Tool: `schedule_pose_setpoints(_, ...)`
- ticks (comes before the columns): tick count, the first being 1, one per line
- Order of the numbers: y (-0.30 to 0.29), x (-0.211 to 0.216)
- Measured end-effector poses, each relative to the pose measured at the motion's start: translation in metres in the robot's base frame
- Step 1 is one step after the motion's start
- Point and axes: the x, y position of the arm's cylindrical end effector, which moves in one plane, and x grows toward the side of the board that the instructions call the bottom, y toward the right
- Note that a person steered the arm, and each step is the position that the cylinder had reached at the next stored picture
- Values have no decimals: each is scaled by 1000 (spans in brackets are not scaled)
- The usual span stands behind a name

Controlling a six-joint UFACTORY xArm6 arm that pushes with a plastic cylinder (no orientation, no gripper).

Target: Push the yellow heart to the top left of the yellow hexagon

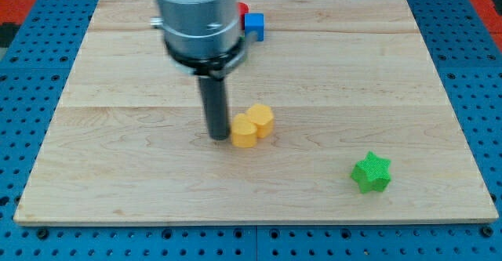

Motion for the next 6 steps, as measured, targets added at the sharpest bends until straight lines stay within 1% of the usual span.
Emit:
schedule_pose_setpoints(1, 19, -35)
schedule_pose_setpoints(2, 57, -45)
schedule_pose_setpoints(3, 118, 2)
schedule_pose_setpoints(4, 110, -7)
schedule_pose_setpoints(5, 73, -34)
schedule_pose_setpoints(6, 20, -38)
